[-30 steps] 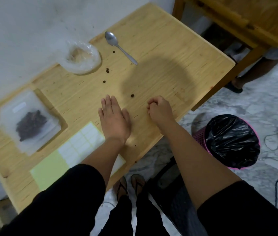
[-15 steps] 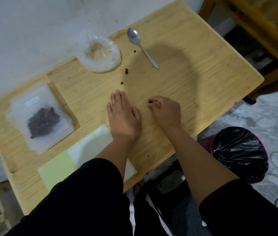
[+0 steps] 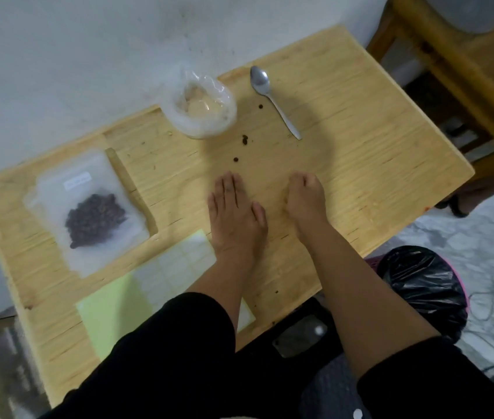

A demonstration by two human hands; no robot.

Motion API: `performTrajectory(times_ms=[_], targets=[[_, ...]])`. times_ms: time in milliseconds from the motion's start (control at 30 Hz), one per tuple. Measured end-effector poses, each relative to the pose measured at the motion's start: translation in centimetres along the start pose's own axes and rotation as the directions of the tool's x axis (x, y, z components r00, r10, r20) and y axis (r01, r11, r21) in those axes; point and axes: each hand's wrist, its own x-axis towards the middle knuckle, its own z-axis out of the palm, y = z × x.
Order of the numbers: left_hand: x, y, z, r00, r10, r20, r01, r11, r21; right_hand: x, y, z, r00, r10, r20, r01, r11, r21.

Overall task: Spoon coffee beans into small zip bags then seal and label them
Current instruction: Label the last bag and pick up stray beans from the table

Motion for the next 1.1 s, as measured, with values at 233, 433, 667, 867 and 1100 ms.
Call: performTrajectory(times_ms=[233, 433, 667, 867, 1100], targets=[[1.6, -1.6, -0.8, 0.998, 0.016, -0.056, -0.016, 1.000, 0.007, 0.6, -1.6, 1.3, 0.987, 0.030, 0.155, -0.026, 0.999, -0.026], [3.3, -1.9, -1.2, 0.997, -0.051, -0.052, 0.051, 0.999, 0.011, 3.9, -2.5, 3.5, 0.893, -0.314, 0.323, 0.435, 0.787, -0.437], [3.3, -1.2, -0.5, 0.980, -0.110, -0.169, 0.120, 0.991, 0.054, 5.7, -2.6, 4.9, 0.775, -0.407, 0.483, 0.621, 0.631, -0.465], [3.6, -1.1, -0.9, 0.987, -0.148, -0.061, 0.152, 0.986, 0.069, 6.4, -2.6, 4.5, 0.758, -0.417, 0.501, 0.639, 0.629, -0.443], [3.2, -0.6, -0.8, 0.983, -0.157, -0.095, 0.161, 0.986, 0.036, 6.4, -2.7, 4.2, 0.779, -0.343, 0.525, 0.607, 0.625, -0.492]])
